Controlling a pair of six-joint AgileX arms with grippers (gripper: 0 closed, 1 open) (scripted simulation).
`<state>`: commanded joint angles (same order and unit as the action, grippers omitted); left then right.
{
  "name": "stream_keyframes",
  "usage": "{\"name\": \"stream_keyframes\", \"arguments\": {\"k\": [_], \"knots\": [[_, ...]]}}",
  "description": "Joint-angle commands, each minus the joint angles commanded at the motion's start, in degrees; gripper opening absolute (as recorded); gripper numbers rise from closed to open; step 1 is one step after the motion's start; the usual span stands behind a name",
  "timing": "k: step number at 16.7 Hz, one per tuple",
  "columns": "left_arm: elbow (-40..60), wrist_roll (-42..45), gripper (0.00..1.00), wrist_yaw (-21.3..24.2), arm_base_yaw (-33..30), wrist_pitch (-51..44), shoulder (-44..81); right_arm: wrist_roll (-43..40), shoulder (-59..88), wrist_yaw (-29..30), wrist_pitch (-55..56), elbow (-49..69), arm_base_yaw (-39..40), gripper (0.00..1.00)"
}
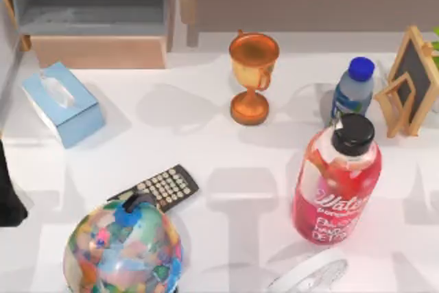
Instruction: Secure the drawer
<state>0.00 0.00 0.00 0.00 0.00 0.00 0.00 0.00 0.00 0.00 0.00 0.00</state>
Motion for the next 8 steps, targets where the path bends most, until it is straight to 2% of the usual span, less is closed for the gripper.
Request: {"name": "stream_keyframes", "arguments": {"k": [4, 8], "knots": [[1.66, 0.12, 1.00, -1.30, -1.17, 1.14, 2.14, 0.00, 0.00, 0.00, 0.00, 0.00, 0.00, 1.00], [8.54, 0.33, 1.00, -6.52, -6.41, 5.84, 13.21, 0.00, 0.00, 0.00, 0.00, 0.00, 0.00, 1.00]]}}
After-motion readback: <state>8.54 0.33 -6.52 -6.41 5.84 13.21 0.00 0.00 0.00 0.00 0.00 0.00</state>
